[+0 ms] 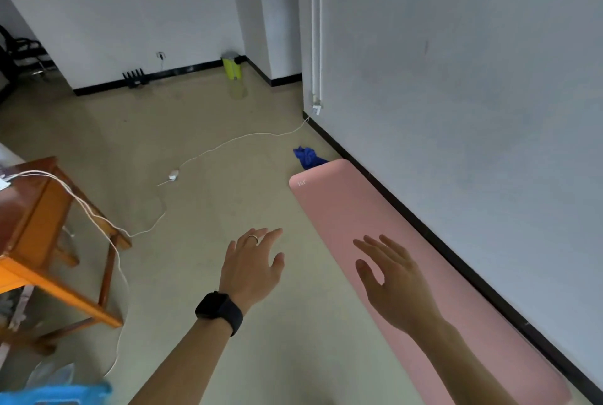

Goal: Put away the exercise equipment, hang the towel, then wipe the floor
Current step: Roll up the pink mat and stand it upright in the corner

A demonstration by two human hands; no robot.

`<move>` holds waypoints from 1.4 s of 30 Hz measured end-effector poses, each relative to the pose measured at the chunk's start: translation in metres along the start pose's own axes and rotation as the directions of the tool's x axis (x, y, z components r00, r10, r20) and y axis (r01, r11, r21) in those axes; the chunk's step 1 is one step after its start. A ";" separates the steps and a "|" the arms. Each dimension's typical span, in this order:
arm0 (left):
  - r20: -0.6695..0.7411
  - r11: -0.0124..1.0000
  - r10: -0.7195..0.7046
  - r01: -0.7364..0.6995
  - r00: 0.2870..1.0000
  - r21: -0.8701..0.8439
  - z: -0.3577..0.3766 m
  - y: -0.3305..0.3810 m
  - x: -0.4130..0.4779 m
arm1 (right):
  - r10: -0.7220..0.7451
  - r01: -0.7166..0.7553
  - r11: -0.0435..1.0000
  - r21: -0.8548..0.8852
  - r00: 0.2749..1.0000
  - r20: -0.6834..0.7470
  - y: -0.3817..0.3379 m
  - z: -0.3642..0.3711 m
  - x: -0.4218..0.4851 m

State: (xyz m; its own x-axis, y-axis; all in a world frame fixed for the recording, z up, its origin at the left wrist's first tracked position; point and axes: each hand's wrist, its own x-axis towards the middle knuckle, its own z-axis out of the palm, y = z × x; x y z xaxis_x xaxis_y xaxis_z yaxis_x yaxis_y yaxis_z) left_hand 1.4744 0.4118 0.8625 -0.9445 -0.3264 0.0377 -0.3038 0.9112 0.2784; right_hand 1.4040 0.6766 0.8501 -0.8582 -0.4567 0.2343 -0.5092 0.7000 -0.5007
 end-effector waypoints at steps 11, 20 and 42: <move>0.099 0.999 -0.033 0.031 0.995 0.020 0.014 -0.075 0.193 | 0.076 -0.071 0.996 -0.047 0.992 0.106 0.014 0.069 0.192; 0.192 0.994 0.086 -0.097 0.978 0.048 0.030 -0.134 0.404 | 0.190 -0.181 0.978 -0.103 0.978 0.088 0.016 0.136 0.352; 0.492 0.946 0.186 -0.290 0.851 0.144 0.149 -0.146 0.857 | 0.464 -0.465 0.882 -0.074 0.832 0.305 0.179 0.301 0.719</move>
State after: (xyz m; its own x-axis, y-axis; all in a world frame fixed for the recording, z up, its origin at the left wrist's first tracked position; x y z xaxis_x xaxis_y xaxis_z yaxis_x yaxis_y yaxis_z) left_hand 0.6906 0.0367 0.7109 -0.9216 0.0154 -0.3879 -0.0317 0.9929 0.1146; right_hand 0.7155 0.3081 0.6785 -0.9305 -0.2225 -0.2911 -0.0551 0.8705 -0.4891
